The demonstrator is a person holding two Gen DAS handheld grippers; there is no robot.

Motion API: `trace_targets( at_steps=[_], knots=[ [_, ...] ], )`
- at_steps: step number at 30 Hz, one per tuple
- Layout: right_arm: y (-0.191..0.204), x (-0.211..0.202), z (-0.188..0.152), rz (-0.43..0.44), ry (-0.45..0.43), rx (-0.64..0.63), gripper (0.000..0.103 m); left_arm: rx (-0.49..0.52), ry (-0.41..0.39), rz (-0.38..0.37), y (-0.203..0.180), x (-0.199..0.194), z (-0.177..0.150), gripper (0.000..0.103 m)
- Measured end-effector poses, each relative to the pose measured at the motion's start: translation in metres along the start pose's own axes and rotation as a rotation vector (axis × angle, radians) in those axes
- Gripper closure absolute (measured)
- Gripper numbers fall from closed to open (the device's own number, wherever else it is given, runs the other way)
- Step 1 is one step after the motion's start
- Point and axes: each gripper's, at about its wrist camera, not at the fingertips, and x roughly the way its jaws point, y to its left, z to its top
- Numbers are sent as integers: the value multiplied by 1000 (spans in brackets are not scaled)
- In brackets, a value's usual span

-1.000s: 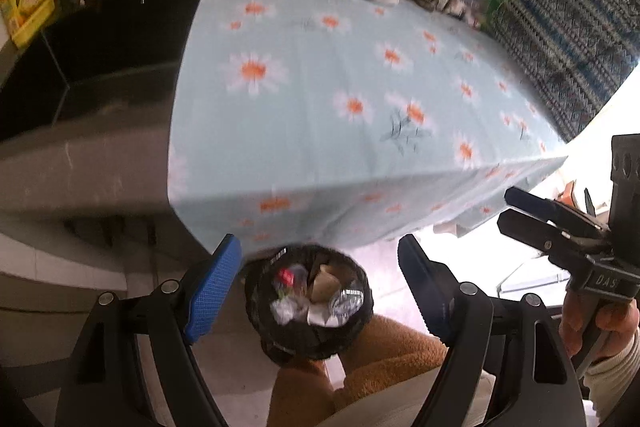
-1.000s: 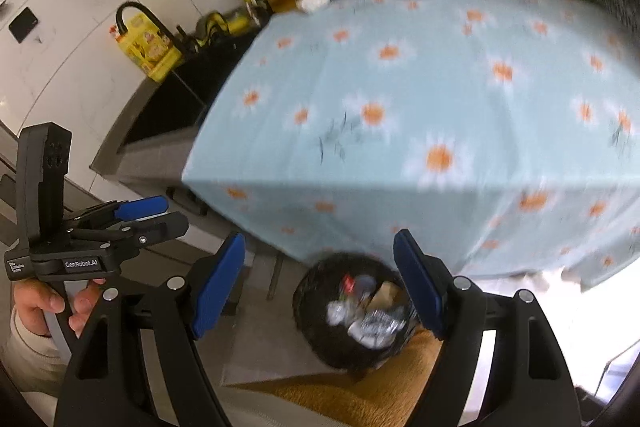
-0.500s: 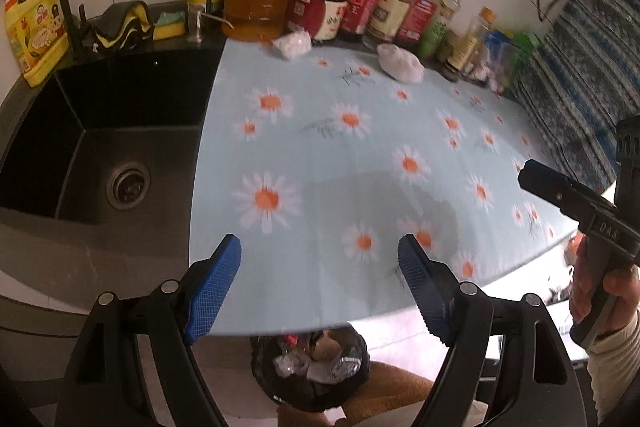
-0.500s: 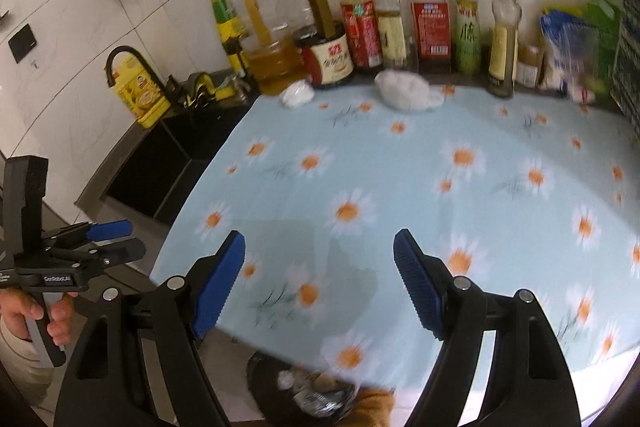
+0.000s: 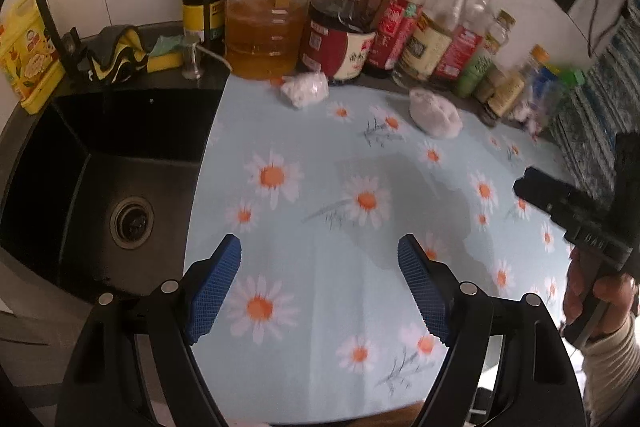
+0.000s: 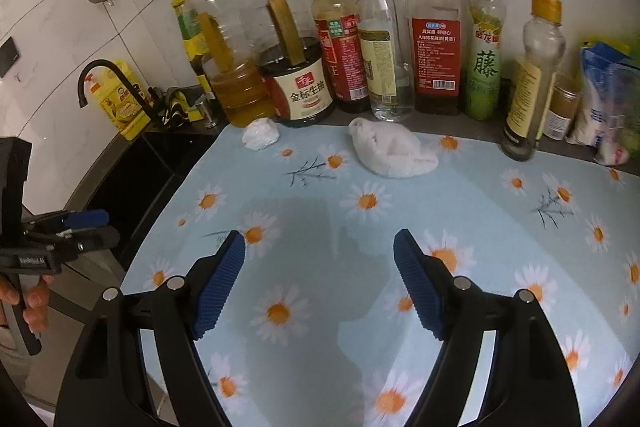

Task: Collect trash
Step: 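Move both tools back over the tablecloth toward the remaining tissues, then grasp the white tissue wad with the left tool while the right tool grasps the other tissue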

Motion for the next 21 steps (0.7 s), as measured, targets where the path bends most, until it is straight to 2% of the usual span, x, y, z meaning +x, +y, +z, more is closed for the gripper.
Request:
trace_targets(
  at_steps=[10,19,21],
  knots=[
    [-34,50,42,36,32,-63,27,-33,31,69,-10,55,64,25],
    [-60,94,76,56,56,-98,27,-30,81,113,-15,111,106,24],
    [-63,103,80,60,57,-109,22,-32,86,120,-14,121,114,20]
  ],
)
